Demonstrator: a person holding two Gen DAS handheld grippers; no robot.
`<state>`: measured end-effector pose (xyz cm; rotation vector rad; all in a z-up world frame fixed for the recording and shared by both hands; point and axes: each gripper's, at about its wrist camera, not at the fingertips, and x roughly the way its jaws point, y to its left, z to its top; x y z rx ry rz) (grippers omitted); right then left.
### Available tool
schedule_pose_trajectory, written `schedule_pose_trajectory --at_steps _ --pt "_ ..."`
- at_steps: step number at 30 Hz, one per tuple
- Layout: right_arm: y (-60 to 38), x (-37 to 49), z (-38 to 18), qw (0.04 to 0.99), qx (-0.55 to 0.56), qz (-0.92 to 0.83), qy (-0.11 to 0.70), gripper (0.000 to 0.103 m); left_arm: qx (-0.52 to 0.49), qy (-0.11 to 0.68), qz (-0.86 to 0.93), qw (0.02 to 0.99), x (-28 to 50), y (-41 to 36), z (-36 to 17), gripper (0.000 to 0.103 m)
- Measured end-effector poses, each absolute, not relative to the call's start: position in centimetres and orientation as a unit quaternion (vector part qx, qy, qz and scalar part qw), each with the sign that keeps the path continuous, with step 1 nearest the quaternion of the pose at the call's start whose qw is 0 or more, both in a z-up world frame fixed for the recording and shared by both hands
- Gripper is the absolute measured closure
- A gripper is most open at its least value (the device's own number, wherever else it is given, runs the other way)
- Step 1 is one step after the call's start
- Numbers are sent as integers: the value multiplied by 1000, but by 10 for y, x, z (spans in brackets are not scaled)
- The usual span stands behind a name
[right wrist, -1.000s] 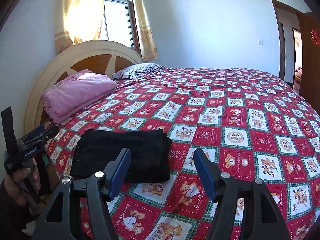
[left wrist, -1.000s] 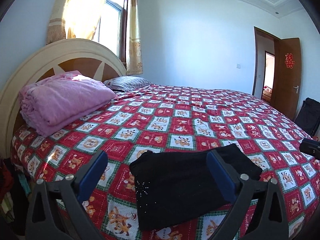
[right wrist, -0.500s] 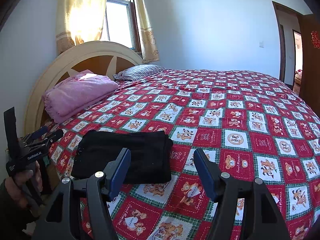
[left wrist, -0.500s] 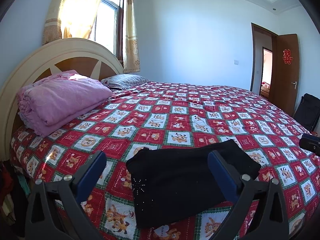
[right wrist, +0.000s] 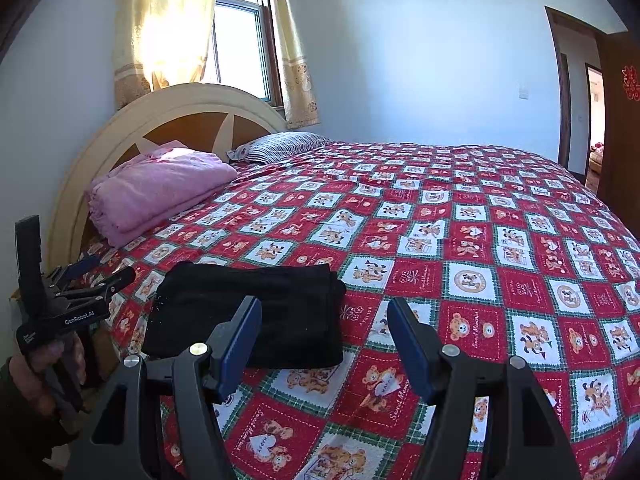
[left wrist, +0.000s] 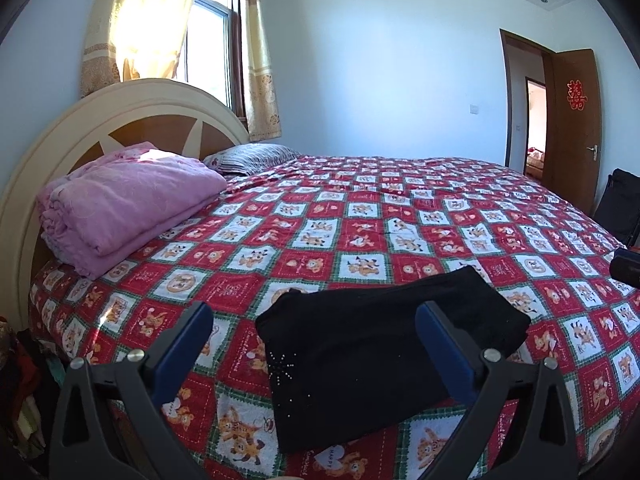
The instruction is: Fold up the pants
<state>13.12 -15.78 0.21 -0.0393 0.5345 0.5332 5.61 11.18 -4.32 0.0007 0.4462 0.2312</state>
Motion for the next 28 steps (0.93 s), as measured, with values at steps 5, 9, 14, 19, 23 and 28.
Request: schedule_pose_trajectory --at_steps 5,9,14,19,23,28 --pt "-158 129 4 931 -21 260 256 36 -2 212 114 971 54 111 -38 0" --pt "-156 129 4 930 -24 261 256 36 -7 210 119 970 54 112 -37 0" --pt "-155 128 4 930 -24 261 257 36 -5 214 118 970 55 110 -38 0" --pt "-153 129 -1 929 -28 260 260 36 2 215 117 969 56 108 -40 0" --pt "-151 129 -4 928 -31 262 264 36 11 210 116 971 54 107 -40 0" --pt "-149 129 -6 927 -36 263 266 36 13 212 113 971 57 109 -41 0"
